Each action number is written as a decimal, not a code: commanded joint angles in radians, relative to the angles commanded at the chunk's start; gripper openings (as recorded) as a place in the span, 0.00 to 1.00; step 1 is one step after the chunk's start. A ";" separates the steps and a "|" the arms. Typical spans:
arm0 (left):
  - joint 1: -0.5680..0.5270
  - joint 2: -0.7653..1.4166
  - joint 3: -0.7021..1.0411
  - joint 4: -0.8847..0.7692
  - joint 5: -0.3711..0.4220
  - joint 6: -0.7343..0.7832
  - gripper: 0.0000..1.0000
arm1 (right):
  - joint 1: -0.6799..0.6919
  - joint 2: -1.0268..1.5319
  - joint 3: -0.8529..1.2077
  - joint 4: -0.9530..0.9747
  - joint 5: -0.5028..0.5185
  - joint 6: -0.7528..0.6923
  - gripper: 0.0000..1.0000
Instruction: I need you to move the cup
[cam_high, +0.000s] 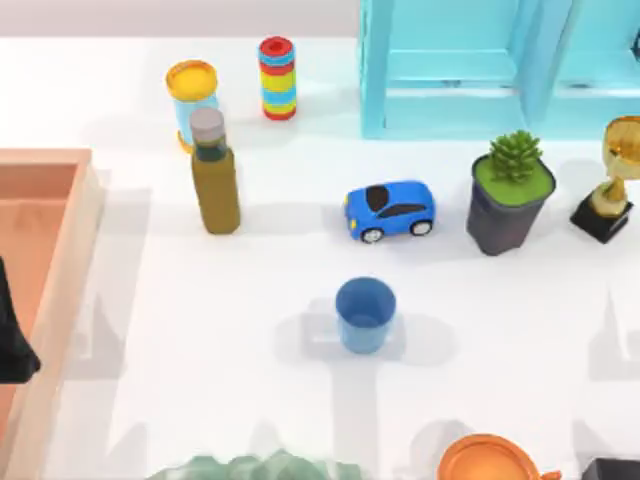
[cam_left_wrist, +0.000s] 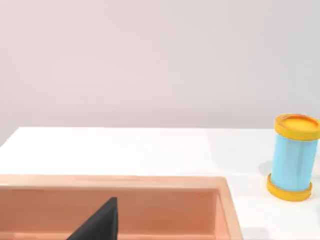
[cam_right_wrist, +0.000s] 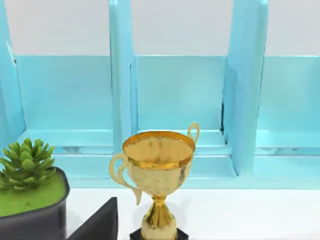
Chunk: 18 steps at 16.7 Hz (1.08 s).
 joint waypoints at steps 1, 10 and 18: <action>0.000 0.000 0.000 0.000 0.000 0.000 1.00 | 0.000 0.000 0.000 0.000 0.000 0.000 1.00; 0.000 0.000 0.000 0.000 0.000 0.000 1.00 | 0.146 0.377 0.363 -0.287 0.000 0.150 1.00; 0.000 0.000 0.000 0.000 0.000 0.000 1.00 | 0.419 1.243 1.132 -0.823 0.001 0.430 1.00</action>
